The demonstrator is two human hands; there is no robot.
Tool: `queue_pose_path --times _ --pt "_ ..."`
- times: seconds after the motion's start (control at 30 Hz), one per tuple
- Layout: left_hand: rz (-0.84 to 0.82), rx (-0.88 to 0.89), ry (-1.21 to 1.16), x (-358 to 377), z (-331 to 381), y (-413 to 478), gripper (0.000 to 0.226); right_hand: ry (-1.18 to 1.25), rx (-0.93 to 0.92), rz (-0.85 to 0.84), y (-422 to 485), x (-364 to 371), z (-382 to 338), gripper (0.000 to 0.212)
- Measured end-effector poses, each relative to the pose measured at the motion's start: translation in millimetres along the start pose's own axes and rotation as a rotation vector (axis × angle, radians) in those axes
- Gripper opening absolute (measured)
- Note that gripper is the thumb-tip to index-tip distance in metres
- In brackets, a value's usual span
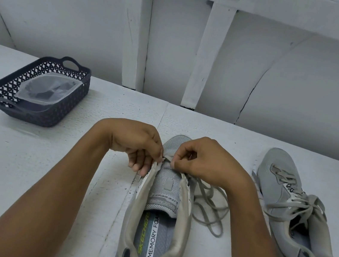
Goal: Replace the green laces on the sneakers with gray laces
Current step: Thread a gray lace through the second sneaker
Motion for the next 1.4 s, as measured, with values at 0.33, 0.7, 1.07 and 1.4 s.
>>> queue_pose_path --times 0.33,0.7,1.07,1.4 --pt "-0.026 0.016 -0.056 -2 -4 3 0.017 -0.163 0.052 0.002 -1 0 -7 0.006" --pt "-0.048 0.024 -0.111 -2 -7 4 0.017 -0.167 0.04 0.051 0 4 -7 0.01" --pt "-0.038 0.031 -0.111 -3 -7 5 0.036 -0.199 0.014 0.021 3 9 -7 0.013" --pt "-0.032 0.007 -0.042 -2 -5 2 0.026 -0.155 -0.008 0.049 5 11 -8 0.012"
Point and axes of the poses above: each hand's wrist, its own y-axis towards the middle knuckle, its own x-axis out of the palm, z = x × y, the point moved 6 cm from there along y, towards the middle knuckle, and after that the axes turned 14 degrees about -y, right-handed, at the moved point
